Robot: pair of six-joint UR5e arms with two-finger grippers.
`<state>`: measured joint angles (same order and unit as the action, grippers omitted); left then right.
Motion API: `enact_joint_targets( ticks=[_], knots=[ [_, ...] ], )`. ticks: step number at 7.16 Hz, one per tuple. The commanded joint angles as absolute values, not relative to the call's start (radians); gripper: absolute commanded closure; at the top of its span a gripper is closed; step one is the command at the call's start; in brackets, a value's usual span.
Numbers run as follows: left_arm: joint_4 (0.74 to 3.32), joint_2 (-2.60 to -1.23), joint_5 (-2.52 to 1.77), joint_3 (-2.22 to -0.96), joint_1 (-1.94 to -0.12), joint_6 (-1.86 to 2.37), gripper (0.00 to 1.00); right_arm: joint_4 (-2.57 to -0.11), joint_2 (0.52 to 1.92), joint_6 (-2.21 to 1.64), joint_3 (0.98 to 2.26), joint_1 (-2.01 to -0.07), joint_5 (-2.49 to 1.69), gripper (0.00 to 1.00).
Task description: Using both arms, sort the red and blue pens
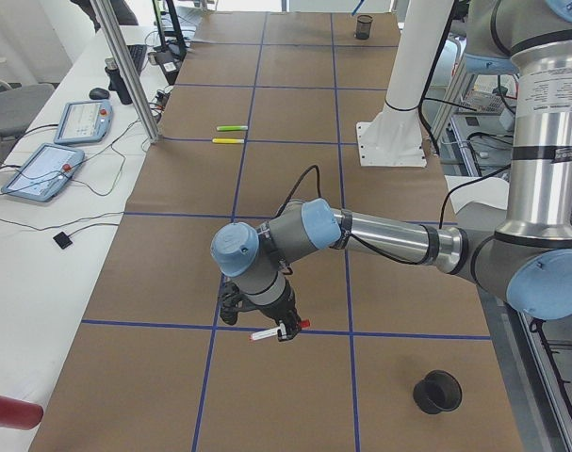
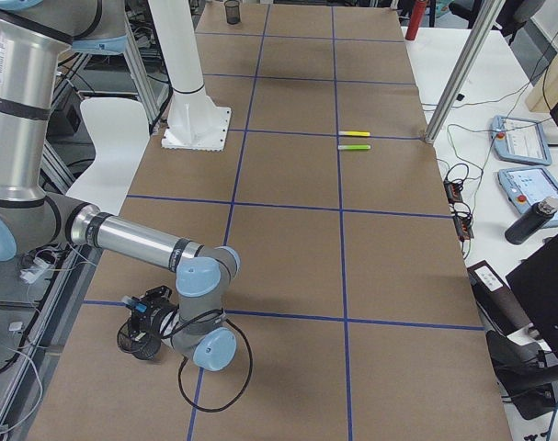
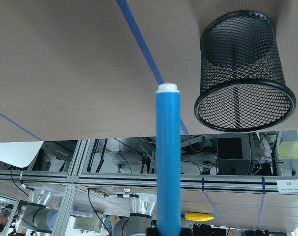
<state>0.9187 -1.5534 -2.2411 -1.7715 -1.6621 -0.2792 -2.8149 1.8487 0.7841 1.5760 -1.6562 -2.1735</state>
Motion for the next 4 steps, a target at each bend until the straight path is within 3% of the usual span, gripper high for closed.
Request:
enact_joint_targets(
  ticks=[1, 4],
  knots=[
    [0.914, -1.549, -2.241, -1.799, -1.663, -0.279, 1.0, -2.813, 1.873, 0.779, 1.54, -1.673, -2.172, 1.0],
    [0.916, -1.549, -2.241, -1.805, -1.663, -0.279, 1.0, -2.813, 1.887, 0.749, 1.473, -1.717, -2.16, 1.0]
  ],
)
